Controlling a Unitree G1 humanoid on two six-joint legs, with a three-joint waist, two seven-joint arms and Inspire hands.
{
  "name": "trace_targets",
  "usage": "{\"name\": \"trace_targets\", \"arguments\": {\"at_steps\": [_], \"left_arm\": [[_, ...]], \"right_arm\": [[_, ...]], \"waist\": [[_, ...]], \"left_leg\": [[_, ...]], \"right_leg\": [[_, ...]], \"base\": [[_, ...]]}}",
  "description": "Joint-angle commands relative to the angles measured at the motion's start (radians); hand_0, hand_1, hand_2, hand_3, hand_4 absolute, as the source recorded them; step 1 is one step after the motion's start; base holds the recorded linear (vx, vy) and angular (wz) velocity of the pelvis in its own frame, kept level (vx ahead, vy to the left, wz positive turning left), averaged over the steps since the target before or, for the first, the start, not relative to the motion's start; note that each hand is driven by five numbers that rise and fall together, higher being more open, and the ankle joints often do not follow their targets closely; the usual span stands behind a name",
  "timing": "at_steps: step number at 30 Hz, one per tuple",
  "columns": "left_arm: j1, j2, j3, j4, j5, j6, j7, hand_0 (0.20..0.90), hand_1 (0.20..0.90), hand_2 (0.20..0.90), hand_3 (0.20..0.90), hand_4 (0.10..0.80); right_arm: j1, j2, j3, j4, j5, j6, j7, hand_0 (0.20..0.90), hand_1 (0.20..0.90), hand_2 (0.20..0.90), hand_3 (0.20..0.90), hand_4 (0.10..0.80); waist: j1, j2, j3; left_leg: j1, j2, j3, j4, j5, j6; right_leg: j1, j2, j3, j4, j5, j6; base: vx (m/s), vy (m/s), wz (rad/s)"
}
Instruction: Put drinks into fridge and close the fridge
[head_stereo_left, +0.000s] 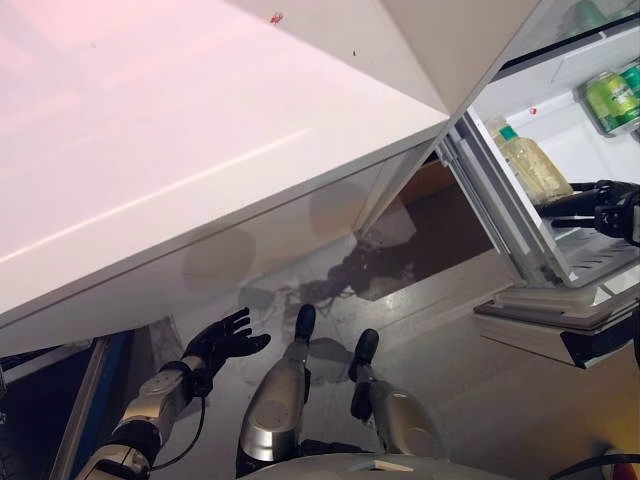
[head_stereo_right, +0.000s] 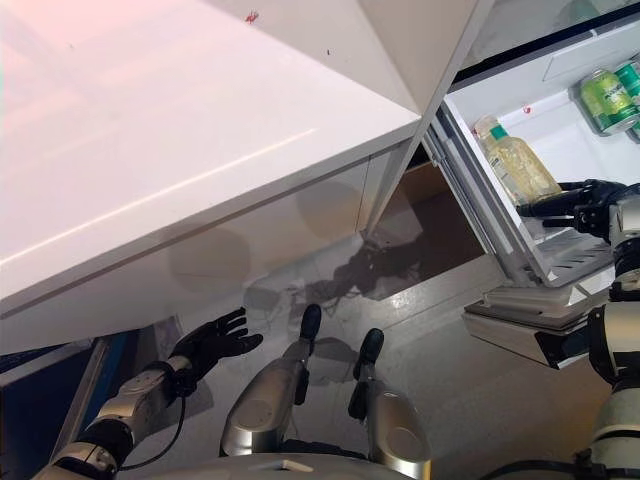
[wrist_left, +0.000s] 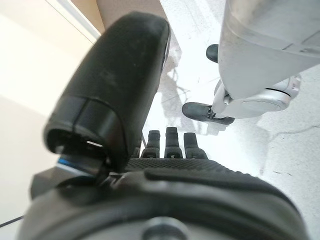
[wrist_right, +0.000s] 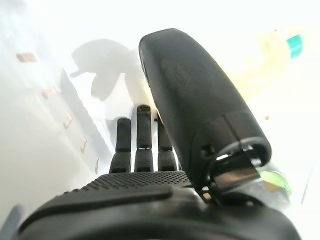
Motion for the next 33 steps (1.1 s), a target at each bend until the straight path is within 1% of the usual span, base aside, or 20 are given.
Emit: {"name": "trace_targets", "arguments": {"at_steps": [1,5,9,10,11,12,14,15,16,17,18,20,21,23,24,27,28,31,32,33], "left_arm": [[0.075,-0.004,0.026,0.043,0.067,-0.003,-0.003,0.9,0.9,0.9,0.9,0.8],[0.091,-0.018,0.043,0.104,0.097,0.019,0.023,0.9,0.9,0.9,0.9,0.8],[0.102,-0.035,0.06,0.158,0.123,0.034,0.031,0.9,0.9,0.9,0.9,0.8],[0.105,-0.043,0.068,0.175,0.137,0.04,0.026,0.9,0.9,0.9,0.9,0.8],[0.105,-0.042,0.068,0.176,0.138,0.04,0.025,0.9,0.9,0.9,0.9,0.8],[0.108,-0.052,0.074,0.192,0.156,0.045,0.02,0.9,0.9,0.9,0.9,0.8],[0.113,-0.059,0.073,0.205,0.179,0.044,0.009,0.9,0.9,0.9,0.9,0.8],[0.114,-0.06,0.074,0.209,0.184,0.044,0.006,0.9,0.9,0.9,0.9,0.8],[0.115,-0.062,0.074,0.213,0.194,0.044,0.001,0.9,0.9,0.9,0.9,0.8],[0.117,-0.071,0.07,0.219,0.206,0.043,-0.007,0.9,0.9,0.9,0.9,0.8],[0.118,-0.072,0.068,0.22,0.207,0.044,-0.007,0.9,0.9,0.9,0.9,0.8],[0.123,-0.075,0.065,0.217,0.22,0.049,-0.014,0.9,0.9,0.9,0.9,0.8],[0.125,-0.09,0.056,0.222,0.225,0.047,-0.02,0.9,0.9,0.9,0.9,0.8],[0.122,-0.095,0.046,0.222,0.232,0.049,-0.022,0.9,0.9,0.9,0.9,0.8],[0.117,-0.1,0.034,0.22,0.236,0.045,-0.025,0.9,0.9,0.9,0.9,0.8],[0.101,-0.115,0.021,0.218,0.217,0.048,-0.012,0.9,0.9,0.9,0.9,0.8],[0.1,-0.118,0.02,0.214,0.215,0.05,-0.009,0.9,0.9,0.9,0.9,0.8],[0.098,-0.134,0.008,0.2,0.198,0.053,0.014,0.9,0.9,0.9,0.9,0.8],[0.102,-0.14,0.005,0.197,0.187,0.05,0.025,0.9,0.9,0.9,0.9,0.8],[0.104,-0.144,0.003,0.195,0.184,0.047,0.03,0.9,0.9,0.9,0.9,0.8]], "right_arm": [[-0.087,-0.199,0.153,-0.07,-0.063,-0.072,-0.013,0.9,0.9,0.9,0.9,0.8],[-0.105,-0.244,0.162,-0.132,-0.03,-0.111,-0.029,0.9,0.9,0.9,0.9,0.8],[-0.081,-0.286,0.125,-0.254,0.05,-0.102,-0.075,0.9,0.9,0.9,0.9,0.8],[-0.058,-0.295,0.094,-0.297,0.101,-0.109,-0.11,0.9,0.9,0.9,0.9,0.8],[-0.049,-0.296,0.086,-0.303,0.109,-0.114,-0.119,0.9,0.9,0.9,0.9,0.8],[-0.004,-0.297,0.027,-0.35,0.184,-0.14,-0.178,0.9,0.9,0.9,0.9,0.8],[0.075,-0.279,-0.078,-0.407,0.311,-0.177,-0.257,0.9,0.9,0.9,0.9,0.8],[0.1,-0.272,-0.11,-0.426,0.337,-0.182,-0.274,0.9,0.9,0.9,0.9,0.8],[0.146,-0.255,-0.167,-0.455,0.389,-0.209,-0.318,0.9,0.9,0.9,0.9,0.8],[0.22,-0.206,-0.266,-0.492,0.481,-0.295,-0.416,0.9,0.9,0.9,0.9,0.8],[0.248,-0.189,-0.295,-0.506,0.499,-0.314,-0.439,0.9,0.9,0.9,0.9,0.8],[0.327,-0.137,-0.38,-0.552,0.561,-0.394,-0.518,0.9,0.9,0.9,0.9,0.8],[0.383,-0.048,-0.447,-0.604,0.545,-0.493,-0.599,0.9,0.9,0.9,0.9,0.8],[0.422,0.01,-0.475,-0.643,0.511,-0.54,-0.649,0.9,0.9,0.9,0.9,0.8],[0.445,0.05,-0.487,-0.665,0.495,-0.585,-0.693,0.9,0.9,0.9,0.9,0.8],[0.475,0.108,-0.506,-0.686,0.506,-0.636,-0.727,0.9,0.9,0.9,0.9,0.8],[0.479,0.116,-0.509,-0.685,0.512,-0.643,-0.728,0.9,0.9,0.9,0.9,0.8],[0.492,0.153,-0.52,-0.67,0.598,-0.673,-0.736,0.9,0.9,0.9,0.9,0.8],[0.493,0.167,-0.528,-0.66,0.682,-0.667,-0.73,0.9,0.9,0.9,0.9,0.8],[0.494,0.18,-0.531,-0.649,0.706,-0.676,-0.723,0.9,0.9,0.9,0.9,0.8]], "waist": [[-0.029,-0.053,-0.137],[-0.058,-0.084,-0.214],[-0.093,-0.094,-0.283],[-0.108,-0.094,-0.309],[-0.107,-0.095,-0.311],[-0.122,-0.092,-0.338],[-0.134,-0.088,-0.36],[-0.137,-0.087,-0.364],[-0.14,-0.086,-0.37],[-0.15,-0.076,-0.381],[-0.15,-0.076,-0.383],[-0.149,-0.073,-0.386],[-0.153,-0.06,-0.378],[-0.151,-0.058,-0.367],[-0.148,-0.054,-0.349],[-0.147,-0.045,-0.309],[-0.147,-0.043,-0.303],[-0.144,-0.033,-0.277],[-0.142,-0.028,-0.266],[-0.139,-0.026,-0.258]], "left_leg": [[0.004,-0.004,0.068,0.075,-0.154,0.014],[0.039,-0.003,0.087,0.057,-0.158,0.012],[0.069,-0.007,0.111,0.068,-0.18,0.016],[0.083,-0.009,0.119,0.074,-0.19,0.018],[0.084,-0.009,0.12,0.074,-0.191,0.018],[0.099,-0.009,0.128,0.078,-0.202,0.019],[0.114,-0.008,0.136,0.083,-0.214,0.021],[0.118,-0.008,0.137,0.084,-0.217,0.021],[0.124,-0.009,0.139,0.087,-0.223,0.022],[0.134,-0.011,0.14,0.096,-0.237,0.027],[0.136,-0.012,0.14,0.101,-0.242,0.028],[0.139,-0.015,0.139,0.123,-0.258,0.033],[0.135,-0.019,0.139,0.177,-0.287,0.043],[0.122,-0.021,0.137,0.24,-0.317,0.052],[0.1,-0.022,0.133,0.311,-0.356,0.063],[0.058,-0.024,0.13,0.43,-0.426,0.085],[0.052,-0.025,0.128,0.446,-0.434,0.088],[0.014,-0.036,0.124,0.518,-0.471,0.105],[-0.005,-0.039,0.121,0.548,-0.484,0.111],[-0.021,-0.045,0.117,0.575,-0.493,0.116]], "right_leg": [[-0.04,0.0,0.041,0.108,-0.059,0.034],[-0.017,0.006,0.064,0.085,-0.051,0.044],[0.003,0.007,0.091,0.088,-0.059,0.049],[0.013,0.007,0.101,0.09,-0.065,0.049],[0.014,0.008,0.102,0.09,-0.066,0.049],[0.026,0.008,0.111,0.092,-0.073,0.05],[0.038,0.008,0.122,0.097,-0.083,0.05],[0.04,0.008,0.124,0.099,-0.085,0.05],[0.044,0.008,0.128,0.102,-0.09,0.051],[0.051,0.007,0.136,0.11,-0.099,0.051],[0.053,0.006,0.138,0.113,-0.102,0.051],[0.059,0.001,0.143,0.123,-0.111,0.05],[0.058,-0.009,0.147,0.16,-0.132,0.045],[0.053,-0.019,0.147,0.2,-0.151,0.037],[0.04,-0.031,0.145,0.252,-0.174,0.026],[0.005,-0.049,0.132,0.371,-0.226,0.005],[-0.001,-0.051,0.13,0.386,-0.232,0.003],[-0.033,-0.062,0.125,0.465,-0.266,-0.013],[-0.049,-0.067,0.124,0.501,-0.28,-0.019],[-0.062,-0.071,0.125,0.526,-0.287,-0.023]], "base": [[-0.024,0.052,-0.09],[-0.011,0.039,-0.23],[0.058,0.048,-0.25],[0.103,0.035,-0.33],[0.158,0.022,-0.39],[0.149,0.003,-0.34],[0.151,-0.007,-0.19],[0.103,-0.013,-0.16],[0.142,-0.025,-0.26],[0.139,-0.027,-0.24],[0.143,-0.03,-0.18],[0.117,-0.032,-0.15],[0.128,-0.051,-0.2],[0.091,-0.05,-0.16],[0.053,-0.042,-0.08],[0.049,-0.026,0.0],[0.065,-0.013,0.03],[0.05,0.002,0.05],[0.06,0.007,0.12],[0.069,0.008,0.12]]}}
